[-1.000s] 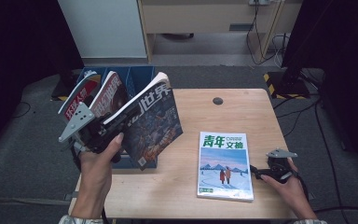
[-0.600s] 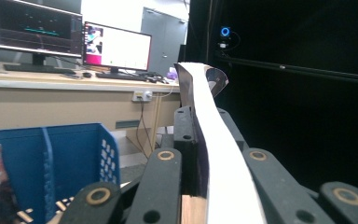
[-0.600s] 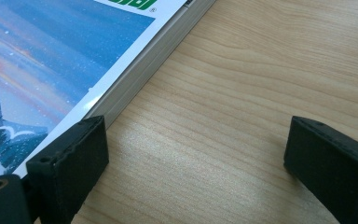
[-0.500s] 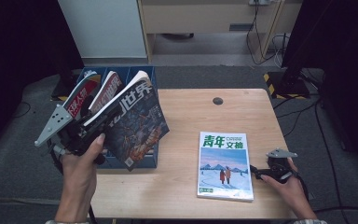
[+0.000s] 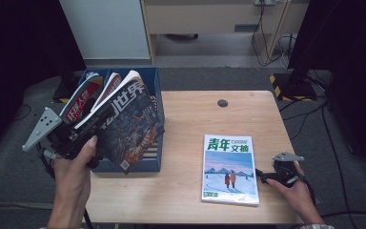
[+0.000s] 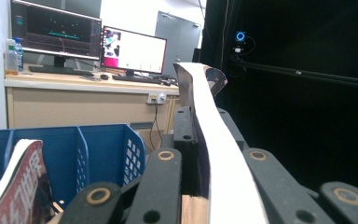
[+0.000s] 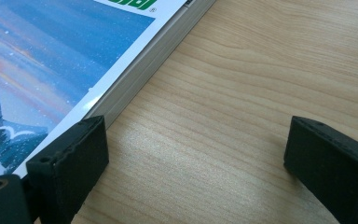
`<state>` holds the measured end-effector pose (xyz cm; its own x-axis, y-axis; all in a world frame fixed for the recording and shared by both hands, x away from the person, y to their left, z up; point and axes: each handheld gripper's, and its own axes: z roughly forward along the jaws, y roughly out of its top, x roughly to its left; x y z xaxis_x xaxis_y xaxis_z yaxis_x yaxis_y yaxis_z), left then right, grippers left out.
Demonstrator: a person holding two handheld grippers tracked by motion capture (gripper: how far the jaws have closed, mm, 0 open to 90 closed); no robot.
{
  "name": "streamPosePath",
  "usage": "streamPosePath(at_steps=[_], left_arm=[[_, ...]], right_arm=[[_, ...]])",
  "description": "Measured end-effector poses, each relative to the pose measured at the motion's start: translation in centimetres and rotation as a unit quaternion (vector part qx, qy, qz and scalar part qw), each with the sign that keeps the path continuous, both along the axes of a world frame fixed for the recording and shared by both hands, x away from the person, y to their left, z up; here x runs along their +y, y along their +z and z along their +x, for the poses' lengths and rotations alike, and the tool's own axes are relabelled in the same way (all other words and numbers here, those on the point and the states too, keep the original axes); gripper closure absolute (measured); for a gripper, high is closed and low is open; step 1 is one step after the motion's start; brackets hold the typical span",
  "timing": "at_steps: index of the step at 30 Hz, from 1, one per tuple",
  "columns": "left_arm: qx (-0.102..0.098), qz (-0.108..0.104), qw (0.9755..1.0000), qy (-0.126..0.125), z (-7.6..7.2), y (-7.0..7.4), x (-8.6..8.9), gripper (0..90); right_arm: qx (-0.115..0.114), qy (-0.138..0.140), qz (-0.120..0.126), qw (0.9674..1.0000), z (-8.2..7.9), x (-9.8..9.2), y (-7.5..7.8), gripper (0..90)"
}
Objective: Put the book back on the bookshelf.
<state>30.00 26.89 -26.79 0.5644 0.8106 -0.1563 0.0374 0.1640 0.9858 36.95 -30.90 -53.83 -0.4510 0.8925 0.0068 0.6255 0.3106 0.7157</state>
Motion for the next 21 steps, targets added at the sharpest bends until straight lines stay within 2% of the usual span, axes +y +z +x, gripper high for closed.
streamPosePath(at_steps=[21], left_arm=[[0.000,-0.005,0.9996,0.029,-0.4,0.6,2.1,82.3]], right_arm=[[0.000,0.000,0.000,1.0000,0.0,0.0,0.0,6.6]])
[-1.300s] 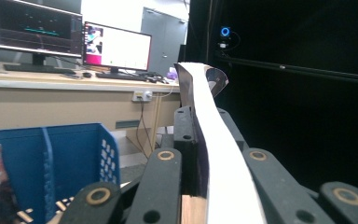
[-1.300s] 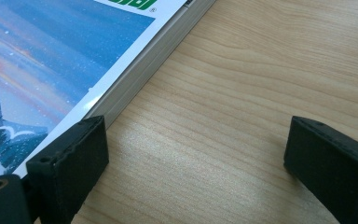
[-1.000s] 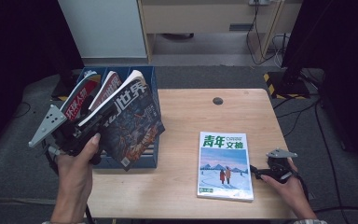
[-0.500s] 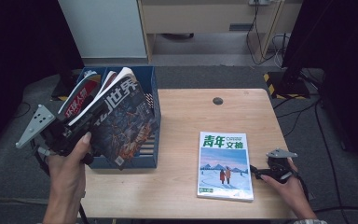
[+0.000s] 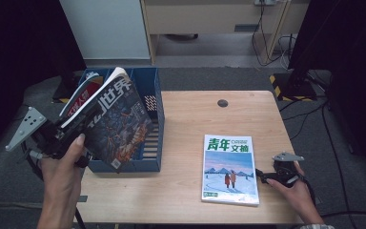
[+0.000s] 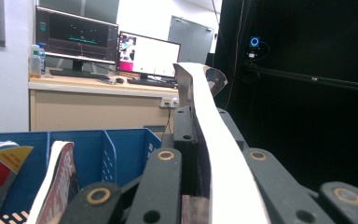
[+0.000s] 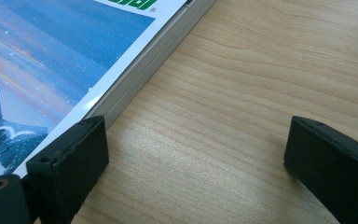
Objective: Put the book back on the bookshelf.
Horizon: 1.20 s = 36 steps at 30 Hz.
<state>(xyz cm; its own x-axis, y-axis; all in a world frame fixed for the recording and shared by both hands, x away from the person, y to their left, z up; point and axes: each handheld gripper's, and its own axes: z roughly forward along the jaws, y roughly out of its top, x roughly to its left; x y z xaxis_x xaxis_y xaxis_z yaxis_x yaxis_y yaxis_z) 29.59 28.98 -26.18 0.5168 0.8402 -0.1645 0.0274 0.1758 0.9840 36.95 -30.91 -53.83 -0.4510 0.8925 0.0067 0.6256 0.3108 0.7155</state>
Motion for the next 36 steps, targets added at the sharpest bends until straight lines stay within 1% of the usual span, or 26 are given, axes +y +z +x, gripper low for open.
streamPosePath(at_steps=[5,10,15,20,29,36], left_arm=[[0.004,0.003,0.9999,0.009,0.0,0.0,0.5,82.3],[0.009,-0.007,0.9996,0.024,0.3,-0.1,1.1,82.3],[0.011,0.000,0.9991,0.040,0.5,-0.1,1.5,82.3],[0.015,-0.002,0.9987,0.048,0.5,-0.3,2.0,82.3],[0.021,-0.008,0.9971,0.073,0.5,-0.4,2.9,82.3],[0.027,-0.006,0.9956,0.090,0.7,-0.6,3.4,82.3]], right_arm=[[0.000,0.000,0.000,1.0000,0.0,0.0,0.0,6.6],[0.000,0.000,0.000,1.0000,0.0,0.0,0.0,6.6],[0.000,0.000,0.000,1.0000,0.0,0.0,0.0,6.6],[0.000,0.000,0.000,1.0000,0.0,0.0,0.0,6.6],[0.000,0.000,0.000,1.0000,0.0,0.0,0.0,6.6],[0.000,0.000,0.000,1.0000,0.0,0.0,0.0,6.6]])
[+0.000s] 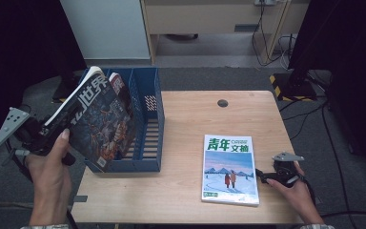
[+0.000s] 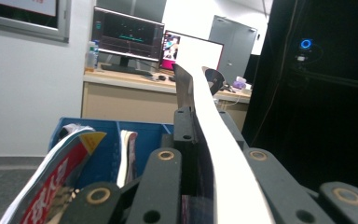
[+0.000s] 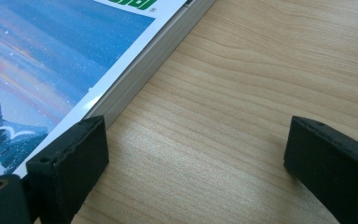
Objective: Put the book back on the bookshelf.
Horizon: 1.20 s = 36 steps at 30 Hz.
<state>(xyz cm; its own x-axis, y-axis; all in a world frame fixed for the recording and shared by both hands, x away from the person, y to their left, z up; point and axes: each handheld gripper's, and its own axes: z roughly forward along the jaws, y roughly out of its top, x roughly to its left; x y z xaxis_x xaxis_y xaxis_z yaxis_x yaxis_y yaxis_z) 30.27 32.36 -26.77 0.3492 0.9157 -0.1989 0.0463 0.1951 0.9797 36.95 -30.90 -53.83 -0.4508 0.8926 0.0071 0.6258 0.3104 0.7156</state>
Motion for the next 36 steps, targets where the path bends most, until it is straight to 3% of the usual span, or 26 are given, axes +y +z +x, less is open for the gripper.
streamPosePath(at_steps=[12,23,27,36], left_arm=[[0.008,-0.014,0.9994,0.030,0.8,-0.3,0.1,82.3],[0.015,-0.006,0.9991,0.040,3.4,-0.5,-1.5,82.3],[0.016,0.011,0.9988,0.045,4.5,-0.3,-1.9,82.3],[0.017,-0.001,0.9982,0.057,6.5,-0.8,-2.2,82.3]], right_arm=[[0.000,0.000,0.000,1.0000,0.0,0.0,0.0,6.6],[0.000,0.000,0.000,1.0000,0.0,0.0,0.0,6.6],[0.000,-0.001,0.000,1.0000,0.0,0.0,0.0,6.7],[0.001,-0.001,0.000,1.0000,0.0,0.0,0.0,6.7]])
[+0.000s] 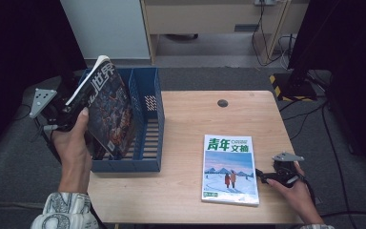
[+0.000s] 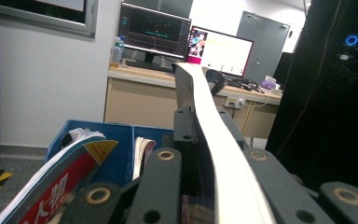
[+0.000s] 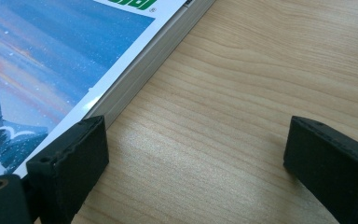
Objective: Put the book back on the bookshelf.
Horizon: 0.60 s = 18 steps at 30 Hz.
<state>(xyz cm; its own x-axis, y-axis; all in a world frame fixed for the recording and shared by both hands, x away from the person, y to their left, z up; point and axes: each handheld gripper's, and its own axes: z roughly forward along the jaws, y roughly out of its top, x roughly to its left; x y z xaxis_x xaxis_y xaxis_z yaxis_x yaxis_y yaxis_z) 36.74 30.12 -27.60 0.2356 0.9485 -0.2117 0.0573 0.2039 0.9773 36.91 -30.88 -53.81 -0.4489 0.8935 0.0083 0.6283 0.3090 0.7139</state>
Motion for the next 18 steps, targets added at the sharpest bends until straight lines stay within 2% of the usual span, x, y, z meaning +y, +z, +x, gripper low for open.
streamPosePath(at_steps=[5,18], left_arm=[[0.001,-0.004,1.0000,0.002,0.7,-0.7,0.0,82.3],[0.005,-0.015,0.9999,0.005,1.2,-2.1,0.0,82.3]], right_arm=[[0.000,0.000,0.000,1.0000,0.0,0.0,0.0,6.7],[0.000,0.000,0.000,1.0000,0.0,0.0,0.0,6.7]])
